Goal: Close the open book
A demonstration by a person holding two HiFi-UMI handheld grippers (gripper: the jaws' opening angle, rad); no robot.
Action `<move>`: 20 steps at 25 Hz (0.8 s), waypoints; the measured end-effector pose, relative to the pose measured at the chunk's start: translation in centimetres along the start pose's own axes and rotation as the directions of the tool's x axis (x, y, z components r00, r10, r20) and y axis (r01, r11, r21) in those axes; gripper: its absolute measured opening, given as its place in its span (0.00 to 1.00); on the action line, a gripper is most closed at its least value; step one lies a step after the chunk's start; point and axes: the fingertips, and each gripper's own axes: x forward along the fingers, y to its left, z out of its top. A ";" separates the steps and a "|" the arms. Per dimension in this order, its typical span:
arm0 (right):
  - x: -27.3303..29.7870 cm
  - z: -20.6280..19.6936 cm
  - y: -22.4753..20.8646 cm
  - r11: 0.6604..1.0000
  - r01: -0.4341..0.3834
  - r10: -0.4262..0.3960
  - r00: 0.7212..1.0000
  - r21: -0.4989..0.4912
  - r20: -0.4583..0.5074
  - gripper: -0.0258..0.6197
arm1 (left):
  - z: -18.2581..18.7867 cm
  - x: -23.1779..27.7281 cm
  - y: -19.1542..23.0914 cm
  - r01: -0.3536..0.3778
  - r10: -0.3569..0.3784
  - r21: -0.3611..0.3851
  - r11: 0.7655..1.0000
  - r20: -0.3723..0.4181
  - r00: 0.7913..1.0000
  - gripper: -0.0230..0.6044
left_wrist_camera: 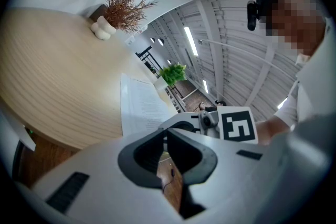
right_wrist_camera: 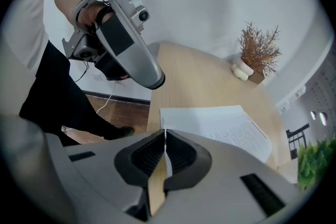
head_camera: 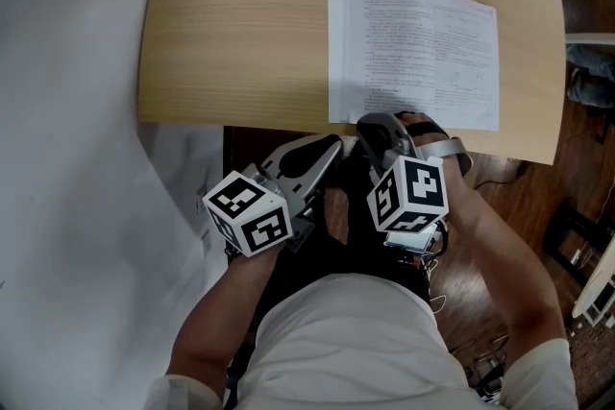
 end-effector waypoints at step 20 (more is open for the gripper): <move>0.2 0.0 0.2 1.000 -0.014 0.014 1.000 -0.017 -0.012 0.05 | -0.2 0.0 0.1 0.006 -0.006 -0.005 1.000 -0.009 1.000 0.03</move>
